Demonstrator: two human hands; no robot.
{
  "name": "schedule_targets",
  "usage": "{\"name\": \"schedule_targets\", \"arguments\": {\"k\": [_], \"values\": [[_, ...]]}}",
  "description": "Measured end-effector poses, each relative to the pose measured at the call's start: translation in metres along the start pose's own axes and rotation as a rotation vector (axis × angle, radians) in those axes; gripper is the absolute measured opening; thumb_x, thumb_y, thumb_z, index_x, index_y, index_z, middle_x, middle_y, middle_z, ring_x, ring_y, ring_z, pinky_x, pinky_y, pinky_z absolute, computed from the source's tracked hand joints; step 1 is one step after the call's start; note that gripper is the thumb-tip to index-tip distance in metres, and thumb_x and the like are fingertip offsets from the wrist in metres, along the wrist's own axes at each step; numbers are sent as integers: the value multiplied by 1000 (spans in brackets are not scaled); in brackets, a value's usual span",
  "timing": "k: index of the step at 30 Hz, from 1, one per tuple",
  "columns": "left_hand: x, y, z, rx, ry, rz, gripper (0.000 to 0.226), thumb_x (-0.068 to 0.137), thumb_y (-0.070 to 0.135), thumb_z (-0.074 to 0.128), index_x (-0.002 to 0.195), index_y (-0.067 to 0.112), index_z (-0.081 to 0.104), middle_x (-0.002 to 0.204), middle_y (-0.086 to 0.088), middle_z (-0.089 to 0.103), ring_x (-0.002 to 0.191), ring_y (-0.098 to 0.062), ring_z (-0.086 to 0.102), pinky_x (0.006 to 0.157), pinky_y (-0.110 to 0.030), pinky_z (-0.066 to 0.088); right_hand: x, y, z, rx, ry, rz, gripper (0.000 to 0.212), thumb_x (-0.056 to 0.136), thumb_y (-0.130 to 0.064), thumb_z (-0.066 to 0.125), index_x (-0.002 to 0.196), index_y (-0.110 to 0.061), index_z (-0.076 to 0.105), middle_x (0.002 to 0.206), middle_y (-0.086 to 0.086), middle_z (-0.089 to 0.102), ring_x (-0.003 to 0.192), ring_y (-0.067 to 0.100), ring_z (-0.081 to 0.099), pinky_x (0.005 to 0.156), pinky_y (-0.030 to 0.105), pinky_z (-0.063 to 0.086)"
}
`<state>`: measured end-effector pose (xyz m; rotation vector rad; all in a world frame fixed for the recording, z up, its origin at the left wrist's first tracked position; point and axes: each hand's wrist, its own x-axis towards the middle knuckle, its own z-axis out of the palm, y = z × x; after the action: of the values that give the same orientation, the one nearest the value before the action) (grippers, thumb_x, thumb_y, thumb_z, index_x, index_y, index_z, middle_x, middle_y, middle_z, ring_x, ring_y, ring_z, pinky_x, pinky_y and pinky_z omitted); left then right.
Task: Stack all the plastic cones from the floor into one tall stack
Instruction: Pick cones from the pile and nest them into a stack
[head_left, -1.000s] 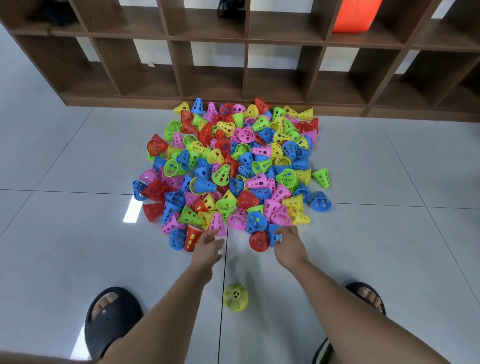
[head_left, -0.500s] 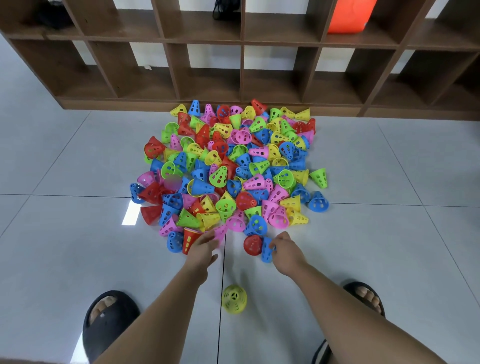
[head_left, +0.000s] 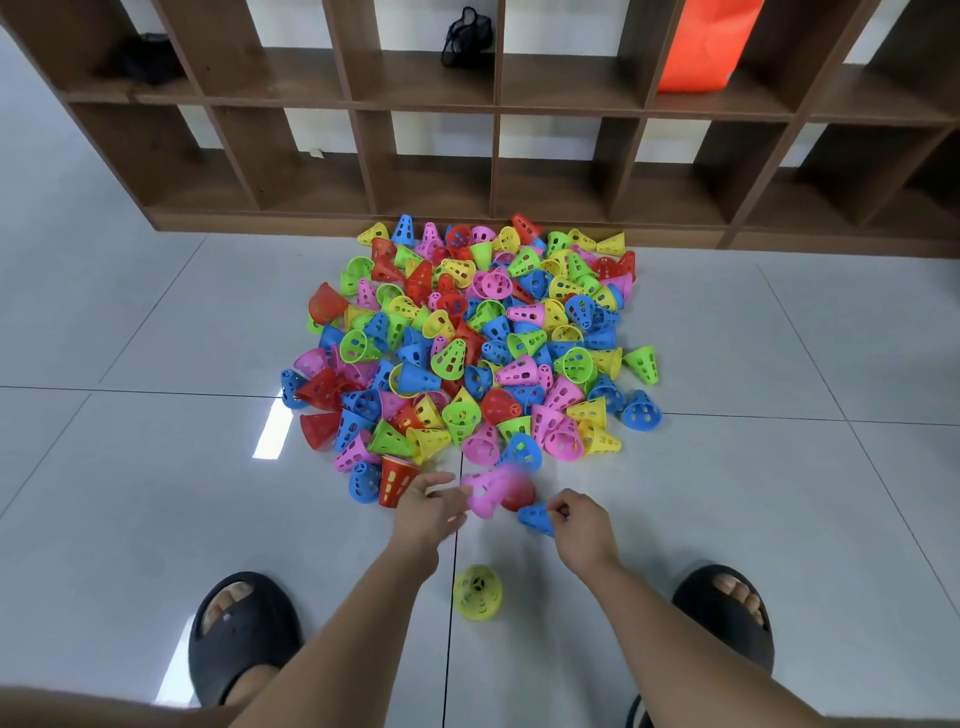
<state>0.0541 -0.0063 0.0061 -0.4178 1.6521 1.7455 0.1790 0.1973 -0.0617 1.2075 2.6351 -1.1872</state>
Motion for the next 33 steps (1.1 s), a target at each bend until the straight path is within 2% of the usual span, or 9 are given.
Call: {"name": "schedule_targets", "arguments": {"k": [4,7,9,12,16,19,26,29,33], "values": [[-16,-2,6,211,-281,-87,26,93,13,81,117,8,74,95,-6,79,79,-17,70,72,-30,59,-4,-5,-5,131,64,86,13,95,-8,63,93,-18,70,92,2,72,89,26,67,74,28,46],[-22,-8,2,347,-350,-81,15,99,17,73,112,11,79,97,-3,80,82,-14,71,74,-28,56,-4,-9,-11,201,85,141,13,96,-10,61,97,-17,72,96,5,75,88,28,70,75,32,53],[-25,-12,-4,413,-349,-71,14,100,18,70,107,14,82,94,0,79,81,-13,69,72,-27,54,-4,-13,-13,270,86,184,12,95,-12,62,97,-20,71,95,6,76,83,27,73,75,37,58],[-26,-20,-15,483,-312,-66,16,100,20,68,103,17,84,95,-1,79,86,-15,68,74,-28,54,-10,-22,-15,495,23,270,8,95,-9,64,99,-15,68,95,12,74,69,22,72,63,36,55],[-28,-35,-31,556,-237,-57,15,101,20,67,100,15,81,88,1,73,79,-15,62,60,-20,49,-20,-35,-17,791,-144,389,17,97,-6,64,112,-13,63,99,16,73,69,20,69,60,31,52],[-27,-50,-41,551,-176,-47,16,103,20,65,101,12,79,87,-3,70,78,-16,60,59,-22,51,-26,-43,-18,917,-337,442,21,100,-6,64,120,-12,66,98,10,75,71,18,67,61,29,51],[-22,-71,-44,504,-50,-67,15,102,13,62,101,1,71,85,-14,69,74,-22,65,62,-31,62,-38,-45,-9,696,-706,382,26,95,0,59,116,-13,68,94,8,72,67,16,61,58,26,43],[-20,-77,-44,508,-19,-96,10,96,12,67,98,3,71,86,-19,74,72,-25,68,68,-37,66,-45,-45,0,529,-762,333,30,90,1,54,108,-15,72,89,7,72,72,21,61,58,26,41],[-18,-79,-46,575,13,-96,7,93,11,68,98,6,72,92,-17,78,72,-22,69,65,-33,62,-46,-46,12,433,-757,279,22,93,-6,61,101,-20,76,88,6,74,76,21,62,61,27,42]]}}
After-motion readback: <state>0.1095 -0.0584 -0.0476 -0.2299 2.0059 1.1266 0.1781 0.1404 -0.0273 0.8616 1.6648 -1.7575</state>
